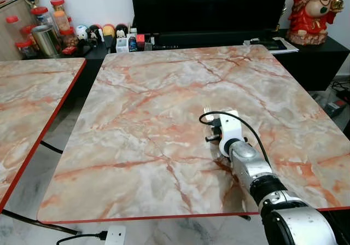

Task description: Setting the table

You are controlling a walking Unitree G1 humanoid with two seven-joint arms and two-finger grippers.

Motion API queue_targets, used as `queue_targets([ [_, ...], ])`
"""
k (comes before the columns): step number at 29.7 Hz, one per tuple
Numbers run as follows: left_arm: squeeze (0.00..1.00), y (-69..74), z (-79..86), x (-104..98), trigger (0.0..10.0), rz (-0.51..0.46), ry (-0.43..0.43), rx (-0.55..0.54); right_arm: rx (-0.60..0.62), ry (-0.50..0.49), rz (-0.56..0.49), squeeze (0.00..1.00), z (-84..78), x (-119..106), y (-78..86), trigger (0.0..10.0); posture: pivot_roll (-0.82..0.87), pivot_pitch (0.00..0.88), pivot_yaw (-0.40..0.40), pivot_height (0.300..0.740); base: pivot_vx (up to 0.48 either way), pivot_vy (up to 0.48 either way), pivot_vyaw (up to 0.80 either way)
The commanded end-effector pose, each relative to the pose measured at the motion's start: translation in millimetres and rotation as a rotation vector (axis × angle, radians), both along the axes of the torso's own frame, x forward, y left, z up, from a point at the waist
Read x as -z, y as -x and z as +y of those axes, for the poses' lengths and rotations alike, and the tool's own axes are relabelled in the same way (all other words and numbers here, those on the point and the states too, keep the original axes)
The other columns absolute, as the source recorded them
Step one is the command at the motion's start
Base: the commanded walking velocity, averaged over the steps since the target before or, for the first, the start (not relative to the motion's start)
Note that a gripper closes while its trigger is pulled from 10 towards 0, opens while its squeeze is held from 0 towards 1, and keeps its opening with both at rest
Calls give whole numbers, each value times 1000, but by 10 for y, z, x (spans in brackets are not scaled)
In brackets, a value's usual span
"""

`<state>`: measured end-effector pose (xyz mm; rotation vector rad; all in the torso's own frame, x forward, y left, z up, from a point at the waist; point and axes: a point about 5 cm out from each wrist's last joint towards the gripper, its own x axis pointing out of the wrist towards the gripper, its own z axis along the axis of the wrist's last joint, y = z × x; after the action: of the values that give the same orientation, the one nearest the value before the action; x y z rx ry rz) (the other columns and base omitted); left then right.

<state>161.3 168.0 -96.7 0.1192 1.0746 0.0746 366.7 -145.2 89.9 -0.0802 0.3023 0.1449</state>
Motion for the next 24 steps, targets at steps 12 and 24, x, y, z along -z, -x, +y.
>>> queue_targets([
  [12,0,138,41,55,10000,71,-19,-13,41,-94,-226,0,-50,-338,-12,10000,-26,0,52,740,0,200,0],
  [24,0,136,38,55,10000,71,-20,-31,15,-128,-280,0,67,-478,-38,10000,-9,0,42,740,0,480,0],
])
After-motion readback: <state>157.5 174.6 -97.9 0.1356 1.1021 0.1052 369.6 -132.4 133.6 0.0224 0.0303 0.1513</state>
